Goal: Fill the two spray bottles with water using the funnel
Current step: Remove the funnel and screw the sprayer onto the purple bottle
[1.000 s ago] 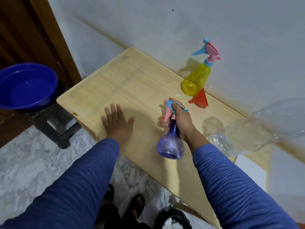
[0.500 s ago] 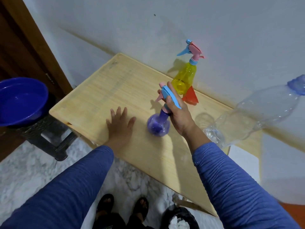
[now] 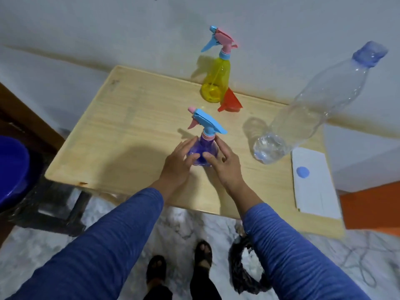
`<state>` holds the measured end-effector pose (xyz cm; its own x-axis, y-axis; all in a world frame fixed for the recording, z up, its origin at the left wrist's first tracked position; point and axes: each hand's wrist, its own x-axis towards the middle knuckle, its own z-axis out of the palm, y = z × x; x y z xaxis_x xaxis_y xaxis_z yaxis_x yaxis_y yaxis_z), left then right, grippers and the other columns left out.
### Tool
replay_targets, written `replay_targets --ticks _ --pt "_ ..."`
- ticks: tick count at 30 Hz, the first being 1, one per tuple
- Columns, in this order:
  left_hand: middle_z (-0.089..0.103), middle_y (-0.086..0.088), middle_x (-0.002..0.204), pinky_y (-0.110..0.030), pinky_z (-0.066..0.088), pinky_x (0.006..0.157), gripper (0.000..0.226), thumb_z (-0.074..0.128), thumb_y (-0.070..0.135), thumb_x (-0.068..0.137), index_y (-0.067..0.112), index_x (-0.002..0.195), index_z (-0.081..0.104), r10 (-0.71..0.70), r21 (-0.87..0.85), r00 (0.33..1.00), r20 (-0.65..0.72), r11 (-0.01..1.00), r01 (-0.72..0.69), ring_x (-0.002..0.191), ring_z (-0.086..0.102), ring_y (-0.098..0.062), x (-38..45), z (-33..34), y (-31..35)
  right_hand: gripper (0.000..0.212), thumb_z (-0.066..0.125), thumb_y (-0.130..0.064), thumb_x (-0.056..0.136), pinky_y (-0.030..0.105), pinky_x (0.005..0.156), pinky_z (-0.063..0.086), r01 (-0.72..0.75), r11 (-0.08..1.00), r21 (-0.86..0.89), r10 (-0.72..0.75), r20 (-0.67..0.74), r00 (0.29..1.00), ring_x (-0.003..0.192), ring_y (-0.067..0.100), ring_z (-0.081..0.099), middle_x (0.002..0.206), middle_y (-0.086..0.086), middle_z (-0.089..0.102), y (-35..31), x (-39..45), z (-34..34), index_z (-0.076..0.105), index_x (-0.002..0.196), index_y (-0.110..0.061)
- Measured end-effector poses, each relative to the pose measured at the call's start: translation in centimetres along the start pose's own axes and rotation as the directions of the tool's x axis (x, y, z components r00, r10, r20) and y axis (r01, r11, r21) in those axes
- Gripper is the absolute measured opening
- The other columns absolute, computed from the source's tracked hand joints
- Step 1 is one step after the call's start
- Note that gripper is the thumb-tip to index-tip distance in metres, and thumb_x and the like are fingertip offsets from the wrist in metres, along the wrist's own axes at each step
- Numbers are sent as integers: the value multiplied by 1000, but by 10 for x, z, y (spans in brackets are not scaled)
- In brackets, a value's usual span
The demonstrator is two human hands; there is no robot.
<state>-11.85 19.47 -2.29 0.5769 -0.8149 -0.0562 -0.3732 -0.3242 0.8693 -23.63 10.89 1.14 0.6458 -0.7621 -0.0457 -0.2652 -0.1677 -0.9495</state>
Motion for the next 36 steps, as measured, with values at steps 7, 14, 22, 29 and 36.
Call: replay_targets --ticks 7,14,22,29,36 --pt "55 9 130 8 31 78 46 56 17 91 26 135 48 -81 -245 994 -75 968 60 111 49 2 2 -9 1 50 65 -15 85 42 111 36 -80 997 -4 78 -191 978 133 20 43 138 5 53 11 -2 34 52 133 -21" --pt "55 7 130 5 35 79 46 57 19 92 21 137 46 -103 -290 984 -145 955 57 104 50 4 59 -43 4 50 63 -10 86 36 113 34 -75 993 86 90 -183 979 136 17 39 143 8 46 -14 65 55 52 133 -20" --pt "49 10 138 -10 32 84 57 56 25 85 30 140 41 -140 -128 978 -153 984 121 117 48 -5 157 -80 -2 50 62 -8 87 39 112 35 -19 994 107 32 -122 992 136 19 40 142 10 48 -22 178 75 50 134 -18" --pt "54 13 129 -4 36 86 54 60 10 86 27 136 47 -222 -279 949 -223 947 156 115 54 -5 210 -76 -18 50 63 -1 84 38 110 37 -35 989 143 52 -116 992 126 19 49 137 11 53 -18 237 86 53 132 -12" --pt "53 20 119 3 37 82 57 59 1 85 27 135 48 -214 -326 943 -255 937 124 107 54 1 227 -73 -26 56 64 -15 75 45 111 35 -16 990 138 33 -122 992 132 23 45 138 10 52 -11 256 94 55 130 -17"
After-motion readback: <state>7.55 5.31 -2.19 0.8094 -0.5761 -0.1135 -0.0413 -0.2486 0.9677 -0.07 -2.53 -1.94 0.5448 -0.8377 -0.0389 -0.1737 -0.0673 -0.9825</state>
